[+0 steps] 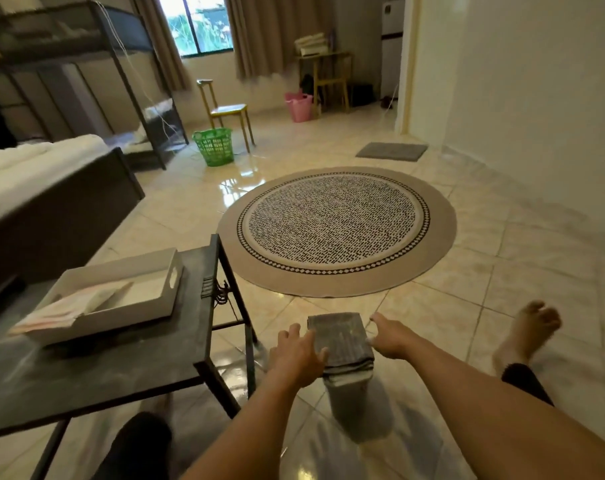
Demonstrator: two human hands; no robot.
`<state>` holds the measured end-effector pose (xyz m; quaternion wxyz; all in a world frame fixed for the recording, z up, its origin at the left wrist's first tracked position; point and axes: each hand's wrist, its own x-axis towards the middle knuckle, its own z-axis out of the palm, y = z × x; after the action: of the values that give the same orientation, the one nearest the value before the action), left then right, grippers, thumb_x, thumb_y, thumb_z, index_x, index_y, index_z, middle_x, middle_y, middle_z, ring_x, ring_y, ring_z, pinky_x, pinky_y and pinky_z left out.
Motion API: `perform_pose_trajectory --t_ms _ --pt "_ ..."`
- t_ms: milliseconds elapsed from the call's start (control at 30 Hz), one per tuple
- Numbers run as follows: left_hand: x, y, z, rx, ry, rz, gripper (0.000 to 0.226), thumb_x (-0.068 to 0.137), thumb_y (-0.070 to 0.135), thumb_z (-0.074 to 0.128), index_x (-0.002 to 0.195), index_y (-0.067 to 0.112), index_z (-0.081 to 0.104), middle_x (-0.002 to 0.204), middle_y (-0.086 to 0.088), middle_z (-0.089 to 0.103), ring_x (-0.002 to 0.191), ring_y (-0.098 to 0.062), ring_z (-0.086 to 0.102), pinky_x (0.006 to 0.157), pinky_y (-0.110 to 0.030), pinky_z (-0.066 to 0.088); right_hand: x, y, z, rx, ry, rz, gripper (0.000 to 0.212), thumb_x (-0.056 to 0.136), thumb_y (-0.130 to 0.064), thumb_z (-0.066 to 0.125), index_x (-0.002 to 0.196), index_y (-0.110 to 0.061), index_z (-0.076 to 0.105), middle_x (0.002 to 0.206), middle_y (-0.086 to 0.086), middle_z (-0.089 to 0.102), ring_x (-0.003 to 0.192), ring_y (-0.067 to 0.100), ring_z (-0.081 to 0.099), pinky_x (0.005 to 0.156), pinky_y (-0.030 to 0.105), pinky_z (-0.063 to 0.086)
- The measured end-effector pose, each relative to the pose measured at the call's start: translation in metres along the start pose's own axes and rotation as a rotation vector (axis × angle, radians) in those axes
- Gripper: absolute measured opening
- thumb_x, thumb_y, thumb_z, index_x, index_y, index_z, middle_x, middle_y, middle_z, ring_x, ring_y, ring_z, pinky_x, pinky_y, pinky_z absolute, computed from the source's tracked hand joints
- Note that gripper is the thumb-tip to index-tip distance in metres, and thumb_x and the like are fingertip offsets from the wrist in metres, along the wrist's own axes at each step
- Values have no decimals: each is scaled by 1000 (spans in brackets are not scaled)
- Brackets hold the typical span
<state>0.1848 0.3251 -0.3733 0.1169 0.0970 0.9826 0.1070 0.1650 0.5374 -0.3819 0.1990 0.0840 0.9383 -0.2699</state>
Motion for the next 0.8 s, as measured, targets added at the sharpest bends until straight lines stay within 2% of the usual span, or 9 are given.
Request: perform_pose_trajectory --t_ms 167,233,300,433,500,567,633,733,800 --pt "41 -7 18 -135 -47 -30 62 97 52 49 150 27 28 159 -10 19 139 -33 28 105 -49 39 44 8 8 172 -31 74 63 99 -31 51 153 -12 23 156 16 35 137 33 41 104 38 39" --pt "56 -11 29 -181 -53 -26 62 97 51 49 150 29 26 159 -10 16 137 -33 30 103 -46 42 60 12 13 250 -58 101 64 99 -31 51 154 -12 23 156 16 35 129 31 48 97 35 42" --pt "69 -16 43 -218 -47 -23 63 97 51 49 151 32 23 161 -8 12 138 -32 29 101 -45 44 76 16 21 342 -81 137 60 99 -30 48 152 -14 26 151 17 40 106 25 56 82 34 46" --pt "90 -24 68 -372 -53 -34 68 95 52 53 152 38 19 163 -2 1 140 -31 30 100 -43 47 101 18 36 572 -121 204 47 99 -31 50 143 -22 40 130 11 55 107 29 60 81 45 57" --pt "97 -27 78 -454 -43 -26 71 93 53 56 152 37 20 160 1 1 137 -30 34 102 -43 50 111 16 43 609 -123 181 39 99 -34 49 137 -26 46 124 8 58 103 27 62 79 45 60" --pt "101 -30 86 -505 2 -22 72 91 53 59 151 35 22 157 5 2 136 -27 36 105 -43 47 118 12 49 643 -135 152 34 100 -33 49 134 -29 49 117 6 63 96 24 66 67 39 61" --pt "103 -33 92 -515 68 -29 71 90 52 61 149 34 27 154 6 5 133 -24 37 107 -42 46 122 10 56 659 -151 122 31 99 -31 50 129 -33 53 107 4 68 87 22 70 56 33 59" --pt "105 -39 97 -517 130 -29 70 88 52 64 147 33 31 151 7 8 130 -21 37 104 -42 48 126 8 65 677 -145 80 37 92 -21 54 123 -41 55 103 3 70 87 21 72 59 34 61" --pt "107 -43 97 -511 148 -34 70 87 52 65 146 33 31 149 8 8 130 -22 38 102 -41 50 129 7 67 712 -149 79 48 91 -5 49 114 -46 58 100 7 71 85 22 72 61 36 63"
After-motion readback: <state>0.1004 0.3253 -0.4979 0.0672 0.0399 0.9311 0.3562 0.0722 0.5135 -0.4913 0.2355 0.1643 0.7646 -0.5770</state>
